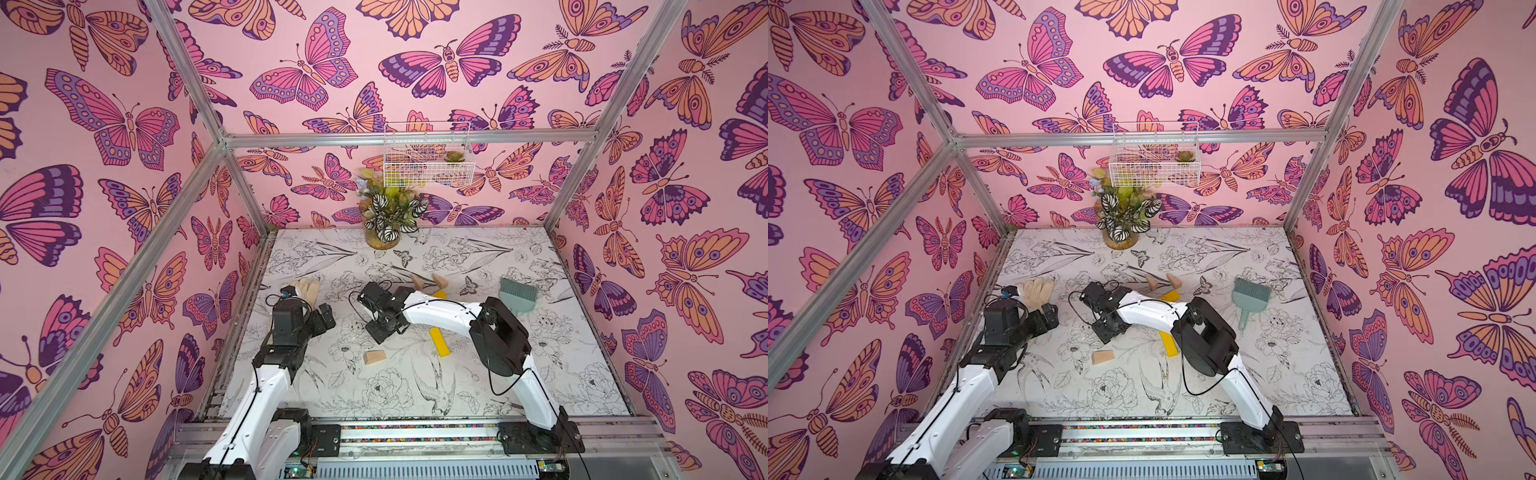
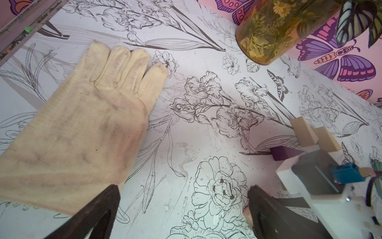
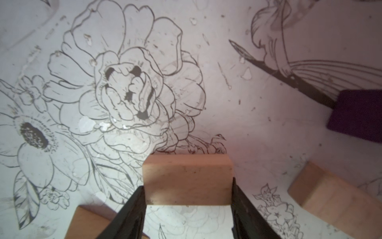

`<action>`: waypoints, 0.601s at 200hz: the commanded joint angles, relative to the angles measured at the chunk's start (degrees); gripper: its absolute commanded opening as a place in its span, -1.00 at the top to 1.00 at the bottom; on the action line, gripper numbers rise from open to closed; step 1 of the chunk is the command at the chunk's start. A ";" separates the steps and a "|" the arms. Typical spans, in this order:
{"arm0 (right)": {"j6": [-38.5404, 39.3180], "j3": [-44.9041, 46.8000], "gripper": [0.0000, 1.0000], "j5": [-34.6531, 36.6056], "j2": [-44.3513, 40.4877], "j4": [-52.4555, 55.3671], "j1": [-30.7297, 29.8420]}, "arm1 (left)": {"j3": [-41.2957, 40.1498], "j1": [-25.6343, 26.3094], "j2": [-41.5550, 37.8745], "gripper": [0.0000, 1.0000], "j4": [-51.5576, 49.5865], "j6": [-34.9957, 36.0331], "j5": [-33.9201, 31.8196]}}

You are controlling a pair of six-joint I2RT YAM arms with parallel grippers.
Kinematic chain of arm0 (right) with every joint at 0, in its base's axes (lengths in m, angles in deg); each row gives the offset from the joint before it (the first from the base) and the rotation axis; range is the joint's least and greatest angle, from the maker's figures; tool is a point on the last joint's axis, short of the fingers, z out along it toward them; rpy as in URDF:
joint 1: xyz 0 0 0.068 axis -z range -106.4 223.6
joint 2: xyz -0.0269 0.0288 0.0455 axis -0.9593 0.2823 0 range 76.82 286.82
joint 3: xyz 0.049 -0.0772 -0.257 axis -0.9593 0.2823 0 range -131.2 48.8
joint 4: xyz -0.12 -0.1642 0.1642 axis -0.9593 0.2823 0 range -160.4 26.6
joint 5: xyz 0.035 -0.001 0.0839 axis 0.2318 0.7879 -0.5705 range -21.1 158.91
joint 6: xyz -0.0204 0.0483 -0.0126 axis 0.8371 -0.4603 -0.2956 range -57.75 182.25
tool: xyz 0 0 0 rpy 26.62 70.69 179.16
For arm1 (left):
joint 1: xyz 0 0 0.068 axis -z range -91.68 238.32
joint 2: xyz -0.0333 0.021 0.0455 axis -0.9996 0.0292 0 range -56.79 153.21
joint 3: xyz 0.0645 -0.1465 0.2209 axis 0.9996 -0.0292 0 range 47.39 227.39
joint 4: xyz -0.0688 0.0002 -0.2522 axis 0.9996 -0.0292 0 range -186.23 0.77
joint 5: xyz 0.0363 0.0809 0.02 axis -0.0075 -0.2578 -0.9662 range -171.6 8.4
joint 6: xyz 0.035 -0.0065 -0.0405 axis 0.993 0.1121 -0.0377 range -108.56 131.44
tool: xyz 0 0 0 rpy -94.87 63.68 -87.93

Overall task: Assemble a small pinwheel with building blocks
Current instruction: Assemble the building block at the center of the board.

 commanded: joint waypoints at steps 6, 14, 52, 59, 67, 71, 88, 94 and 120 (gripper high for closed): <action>-6.50 3.19 0.02 5.24 -5.47 0.81 -0.18 | 0.01 -0.42 0.28 -1.00 -1.34 -0.12 1.19; -8.63 4.82 0.03 6.29 -7.01 0.72 0.06 | -0.12 -0.44 0.24 -1.00 -1.32 -0.16 1.32; -17.43 12.01 0.03 8.86 -12.02 0.18 1.62 | -0.21 -0.42 0.45 -1.00 -1.25 -0.03 1.71; -18.50 12.85 0.03 9.80 -12.36 0.22 1.87 | -0.21 -0.42 0.56 -1.00 -1.08 -0.03 1.80; -19.42 13.36 -0.02 10.29 -12.49 0.44 2.27 | -0.18 -0.42 0.55 -1.00 -1.15 -0.03 1.97; -19.83 13.58 -0.03 10.50 -12.45 0.60 2.51 | -0.21 -0.42 0.68 -1.00 -1.16 -0.05 2.05; -21.44 14.27 -0.04 10.78 -12.19 0.87 3.36 | -0.21 -0.42 0.71 -1.00 -1.13 -0.05 2.15; -22.06 14.50 -0.05 11.00 -12.06 0.75 3.58 | -0.21 -0.42 0.72 -1.00 -1.07 -0.08 2.15; -23.72 14.75 -0.04 10.61 -11.16 0.16 5.05 | -0.19 -0.44 0.88 -1.00 -1.00 -0.03 2.32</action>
